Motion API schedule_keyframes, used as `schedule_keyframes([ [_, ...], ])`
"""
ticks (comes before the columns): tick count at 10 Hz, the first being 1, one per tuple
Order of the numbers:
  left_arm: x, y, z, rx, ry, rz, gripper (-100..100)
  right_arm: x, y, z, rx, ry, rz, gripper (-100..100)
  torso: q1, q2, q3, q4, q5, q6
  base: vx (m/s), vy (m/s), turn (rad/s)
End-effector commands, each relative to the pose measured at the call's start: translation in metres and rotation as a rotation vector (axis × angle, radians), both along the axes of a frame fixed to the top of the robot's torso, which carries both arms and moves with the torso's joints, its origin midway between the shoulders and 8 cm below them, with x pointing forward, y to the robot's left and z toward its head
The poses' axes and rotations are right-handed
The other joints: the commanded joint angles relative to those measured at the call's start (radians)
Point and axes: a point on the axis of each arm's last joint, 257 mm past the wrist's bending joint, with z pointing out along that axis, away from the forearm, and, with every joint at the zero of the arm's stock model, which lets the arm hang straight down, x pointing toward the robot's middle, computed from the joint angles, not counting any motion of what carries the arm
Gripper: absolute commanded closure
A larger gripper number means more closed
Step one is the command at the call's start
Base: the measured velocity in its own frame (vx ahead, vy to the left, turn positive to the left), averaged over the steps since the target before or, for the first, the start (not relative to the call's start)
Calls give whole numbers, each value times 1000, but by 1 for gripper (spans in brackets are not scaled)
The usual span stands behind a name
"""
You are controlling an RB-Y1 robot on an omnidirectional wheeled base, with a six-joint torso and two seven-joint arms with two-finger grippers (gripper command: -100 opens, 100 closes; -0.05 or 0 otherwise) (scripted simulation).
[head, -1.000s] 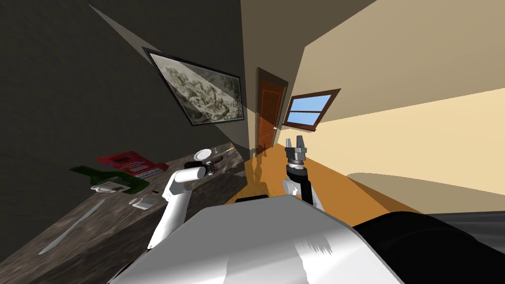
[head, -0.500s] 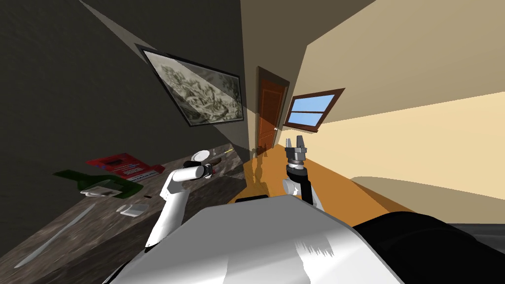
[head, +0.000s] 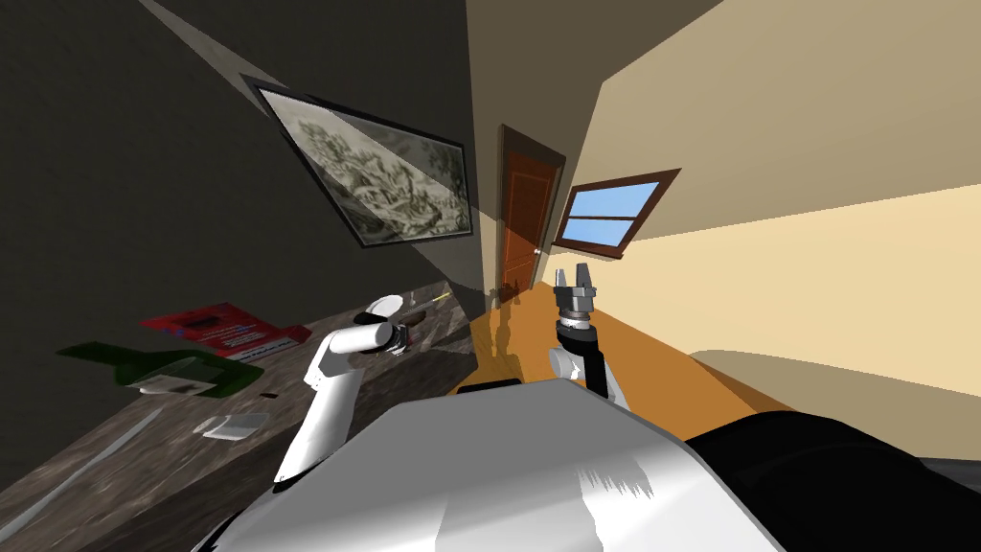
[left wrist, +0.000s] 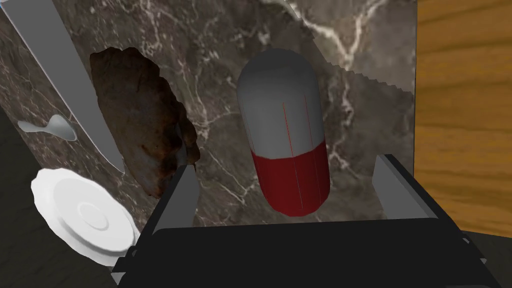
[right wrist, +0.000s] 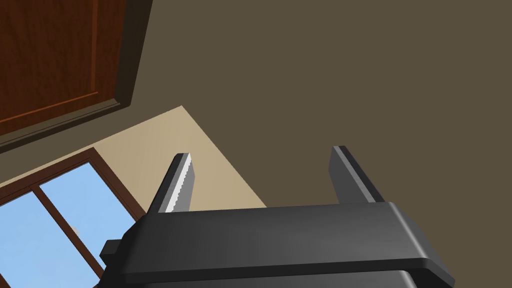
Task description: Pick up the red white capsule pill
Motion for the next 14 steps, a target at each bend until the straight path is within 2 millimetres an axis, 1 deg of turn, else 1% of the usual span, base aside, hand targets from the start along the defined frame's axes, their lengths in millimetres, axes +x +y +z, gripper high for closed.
schedule_keyframes([
  [1, -12, 4, -5, 2, 55, -3, -100, 0, 0, 0, 0, 0, 0, 0, 0, 0, 0, 0, 0, 0, 88, -24, 33],
  [2, -19, 9, -8, 6, 86, -6, -100, 0, 0, 0, 0, 0, 0, 0, 1, -1, 0, 0, 0, 0, 114, -44, 39],
  [3, -21, 8, -9, 4, 96, -5, -100, 0, 0, 0, 0, 0, 0, 0, 0, -2, -1, 0, 0, 0, 101, -47, 18],
  [5, -37, 15, -14, 7, 161, -12, -100, 0, 0, 0, 0, 0, 0, 0, 0, -1, -1, 0, 0, 0, 98, -32, 34],
  [7, -48, 20, -17, 9, 204, -18, -100, 0, 0, 0, 0, 0, 0, 0, 0, -1, 0, 0, 0, 0, 78, -31, 35],
  [8, -43, 18, -15, 9, 189, -16, -100, 0, 0, 0, 0, 0, 0, 0, 1, 0, 0, 0, 0, 0, 30, -11, 6],
  [9, -44, 18, -15, 9, 193, -17, 0, 0, 0, 0, 0, 0, 0, 0, 1, 3, 1, 0, 0, 0, 6, -2, -1],
  [10, -41, 18, -24, 9, 192, -16, -100, 0, 0, 0, 0, 0, 0, 0, 2, 4, 2, 1, 0, 0, 0, 0, 0],
  [13, -37, 17, -38, 10, 191, -16, -100, 0, 0, 0, 0, 0, 0, 0, 3, 6, 3, 1, 1, 0, -2, 10, -4],
  [14, -38, 16, -35, 9, 193, -16, -100, 0, 0, 0, 0, 0, 0, 0, 3, 6, 3, 1, 1, 0, 0, 0, 0],
])
